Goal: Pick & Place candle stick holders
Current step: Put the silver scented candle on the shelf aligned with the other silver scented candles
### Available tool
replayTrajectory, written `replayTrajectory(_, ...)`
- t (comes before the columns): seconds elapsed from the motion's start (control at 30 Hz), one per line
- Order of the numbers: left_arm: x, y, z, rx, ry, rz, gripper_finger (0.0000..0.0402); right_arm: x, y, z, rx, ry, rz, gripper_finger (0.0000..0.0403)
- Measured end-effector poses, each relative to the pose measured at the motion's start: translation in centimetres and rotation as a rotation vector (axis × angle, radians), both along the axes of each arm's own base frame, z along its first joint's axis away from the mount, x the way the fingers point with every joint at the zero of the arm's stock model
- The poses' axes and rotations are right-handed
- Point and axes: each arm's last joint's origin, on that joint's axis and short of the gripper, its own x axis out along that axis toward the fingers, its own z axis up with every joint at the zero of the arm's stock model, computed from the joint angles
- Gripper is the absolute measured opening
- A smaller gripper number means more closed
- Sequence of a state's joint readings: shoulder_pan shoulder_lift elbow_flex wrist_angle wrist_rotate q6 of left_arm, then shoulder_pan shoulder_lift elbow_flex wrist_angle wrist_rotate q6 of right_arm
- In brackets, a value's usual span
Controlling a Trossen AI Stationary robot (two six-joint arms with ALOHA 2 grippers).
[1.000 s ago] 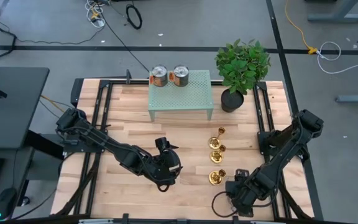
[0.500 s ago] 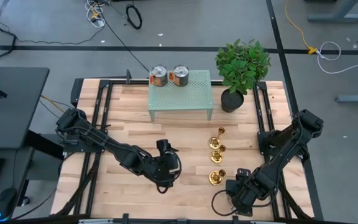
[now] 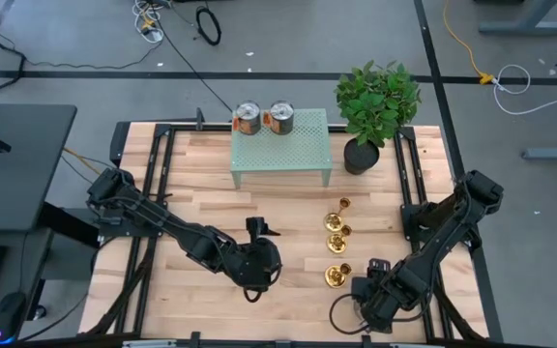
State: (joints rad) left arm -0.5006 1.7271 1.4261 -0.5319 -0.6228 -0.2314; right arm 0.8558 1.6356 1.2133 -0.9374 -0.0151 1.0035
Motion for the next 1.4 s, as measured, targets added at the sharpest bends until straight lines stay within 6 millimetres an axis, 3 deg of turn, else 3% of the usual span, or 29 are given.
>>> replayTrajectory(0.33,0.0,0.0,0.0,-0.003,-0.005,0.001,0.0390,-0.8,0.2,-0.1,-0.033,0.017,-0.068,0.0373)
replayTrajectory(0.6,0.1,0.0,0.1,-0.005,-0.008,0.001,0.0390,-1.2,1.0,0.0,-0.003,-0.014,-0.030,0.0396)
replayTrajectory(1.4,0.1,0.0,0.1,-0.006,-0.011,0.001,0.0390,-1.8,1.6,0.1,0.006,-0.027,-0.065,0.0399)
